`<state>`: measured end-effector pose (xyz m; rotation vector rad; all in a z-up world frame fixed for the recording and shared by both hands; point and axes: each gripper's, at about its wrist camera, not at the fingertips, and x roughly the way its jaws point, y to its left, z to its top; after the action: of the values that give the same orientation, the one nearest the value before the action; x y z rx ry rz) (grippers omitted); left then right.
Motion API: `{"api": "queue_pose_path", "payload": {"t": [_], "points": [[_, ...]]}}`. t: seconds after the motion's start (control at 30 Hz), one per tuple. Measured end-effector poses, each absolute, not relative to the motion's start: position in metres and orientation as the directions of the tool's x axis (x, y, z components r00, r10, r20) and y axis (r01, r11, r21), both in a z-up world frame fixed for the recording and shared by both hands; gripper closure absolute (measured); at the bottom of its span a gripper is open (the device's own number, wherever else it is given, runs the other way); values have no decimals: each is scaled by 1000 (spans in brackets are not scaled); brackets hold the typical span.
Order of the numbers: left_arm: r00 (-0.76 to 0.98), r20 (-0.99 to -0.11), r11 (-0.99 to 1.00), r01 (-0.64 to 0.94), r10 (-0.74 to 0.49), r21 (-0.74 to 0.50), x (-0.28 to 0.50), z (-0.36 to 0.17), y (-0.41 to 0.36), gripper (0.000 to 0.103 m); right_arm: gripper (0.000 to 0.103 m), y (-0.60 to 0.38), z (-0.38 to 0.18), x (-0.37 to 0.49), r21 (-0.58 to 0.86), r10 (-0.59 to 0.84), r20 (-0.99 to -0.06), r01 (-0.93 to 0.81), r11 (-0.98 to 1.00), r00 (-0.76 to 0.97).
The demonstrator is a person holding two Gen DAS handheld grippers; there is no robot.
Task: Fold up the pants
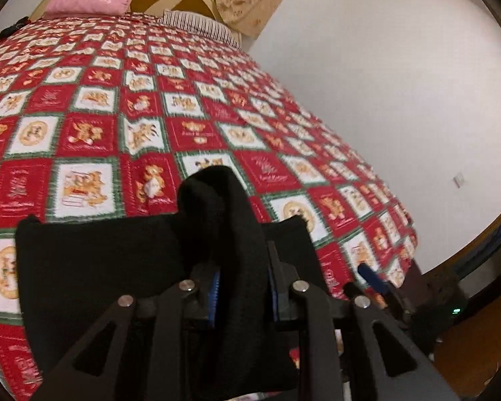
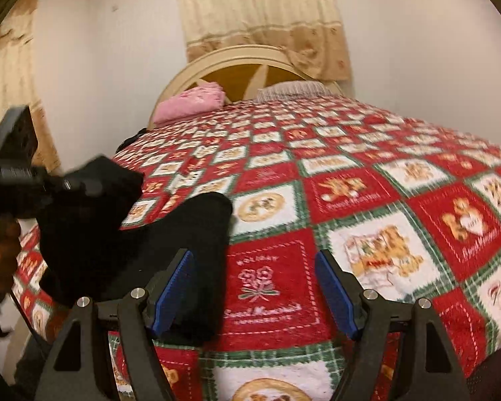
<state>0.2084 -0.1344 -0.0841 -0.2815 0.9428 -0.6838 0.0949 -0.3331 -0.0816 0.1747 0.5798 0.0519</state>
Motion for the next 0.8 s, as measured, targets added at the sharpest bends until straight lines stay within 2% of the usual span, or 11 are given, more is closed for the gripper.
{"api": "queue_pose_path", "payload": {"t": [0.07,0.23,0.4,0.47,0.67,0.8], "points": [[379,-657,754,420,-652,-505,206,-93,-148,79,27,-337,-83,96,183,86,-542,17,983,836],[345,-652,726,464,-676,-507,200,-94,-168,67,27,-343,-86,98,196,75,-551,41,980,831],[395,-586,694,547,-708,-469,178,-70,-158,46,27,-354,-83,96,254,101,-523,41,966,846],[425,-578,705,557,-697,-440,174,-66,-150,42,27,-359,-79,92,289,115,-493,38,957,863],[559,-610,817,493,-561,-299,173,-77,-108,42,27,-343,-52,81,368,209,-446,-35,929,870],[578,-633,853,417,-515,-314,182,-94,-83,42,27,-299,-43,95,335,288,-512,-121,934,809]]}}
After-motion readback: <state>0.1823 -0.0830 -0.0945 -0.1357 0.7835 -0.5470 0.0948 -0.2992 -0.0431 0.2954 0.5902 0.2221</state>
